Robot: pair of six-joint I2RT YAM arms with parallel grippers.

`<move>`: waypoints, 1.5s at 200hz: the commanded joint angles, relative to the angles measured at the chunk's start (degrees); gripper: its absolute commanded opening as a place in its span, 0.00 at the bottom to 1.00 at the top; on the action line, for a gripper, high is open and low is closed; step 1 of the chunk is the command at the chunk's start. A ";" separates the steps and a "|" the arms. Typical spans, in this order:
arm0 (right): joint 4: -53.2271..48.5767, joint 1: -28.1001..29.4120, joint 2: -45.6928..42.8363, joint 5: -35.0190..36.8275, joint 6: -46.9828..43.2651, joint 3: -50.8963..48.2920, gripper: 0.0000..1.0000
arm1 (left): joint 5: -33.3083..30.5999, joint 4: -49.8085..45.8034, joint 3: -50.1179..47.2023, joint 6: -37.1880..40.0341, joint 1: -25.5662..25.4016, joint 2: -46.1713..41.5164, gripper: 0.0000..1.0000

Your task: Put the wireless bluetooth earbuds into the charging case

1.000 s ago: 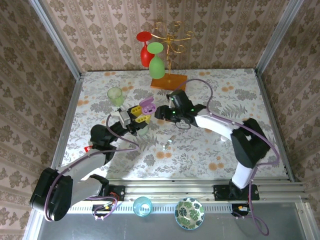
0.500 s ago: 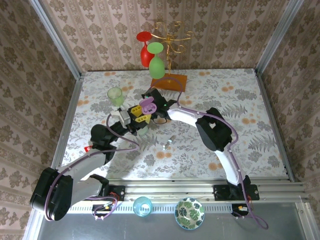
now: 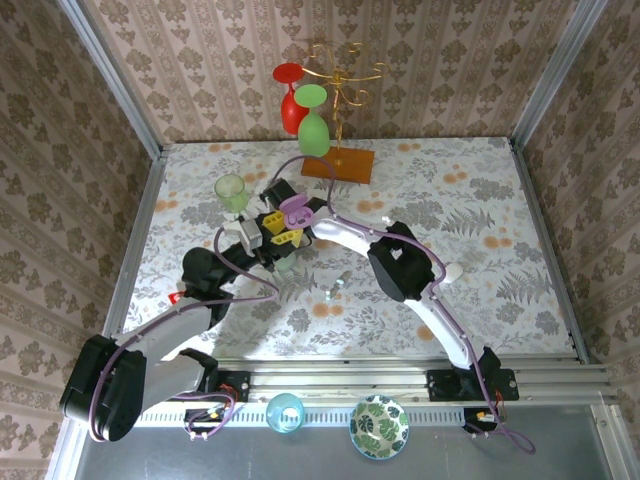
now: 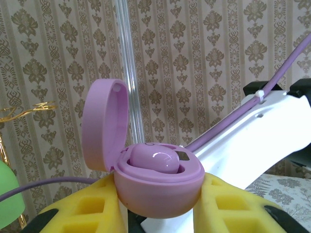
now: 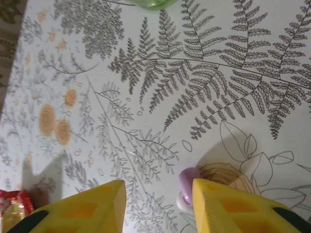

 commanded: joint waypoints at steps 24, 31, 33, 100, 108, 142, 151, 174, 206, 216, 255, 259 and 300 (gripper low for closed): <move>-7.29 0.35 4.94 3.29 -3.14 7.59 0.39 | -0.27 1.46 1.12 0.42 0.04 0.19 0.18; -7.68 0.38 5.34 3.29 -3.19 8.04 0.39 | -0.29 1.49 1.11 0.42 0.03 0.12 0.18; -7.69 0.37 5.47 3.23 -3.29 8.13 0.39 | -0.25 1.49 1.09 0.42 0.04 0.09 0.18; -8.66 0.45 6.62 2.08 -3.77 8.31 0.32 | -0.19 1.67 1.12 0.29 0.20 0.37 0.18; -8.73 0.45 6.77 1.90 -3.99 8.43 0.32 | -0.14 1.66 1.11 0.25 0.21 0.32 0.18; -9.62 0.49 7.16 1.44 -4.65 8.60 0.29 | 0.02 1.67 1.32 0.15 0.35 0.41 0.18; -9.93 0.66 7.21 1.45 -5.01 8.57 0.29 | -0.03 1.74 1.29 0.13 0.38 0.49 0.18; -9.99 0.70 7.24 1.62 -5.78 8.66 0.27 | -0.02 1.85 1.29 0.07 0.34 0.64 0.18; -12.47 0.91 7.39 1.54 -6.44 9.05 0.27 | 0.00 1.85 1.38 -0.01 0.59 0.58 0.18; -13.43 0.91 7.63 1.44 -6.69 9.62 0.26 | 0.05 1.85 1.38 0.02 0.69 0.69 0.18; -15.33 1.28 7.31 1.15 -7.85 10.01 0.19 | -0.02 1.93 1.38 -0.04 0.80 0.91 0.18; -15.43 1.27 7.22 1.18 -7.92 10.06 0.19 | 0.03 2.02 1.34 -0.10 0.76 0.95 0.18; -15.64 1.37 5.25 1.68 -8.06 8.99 0.19 | -0.17 2.20 1.12 -0.19 0.87 1.02 0.18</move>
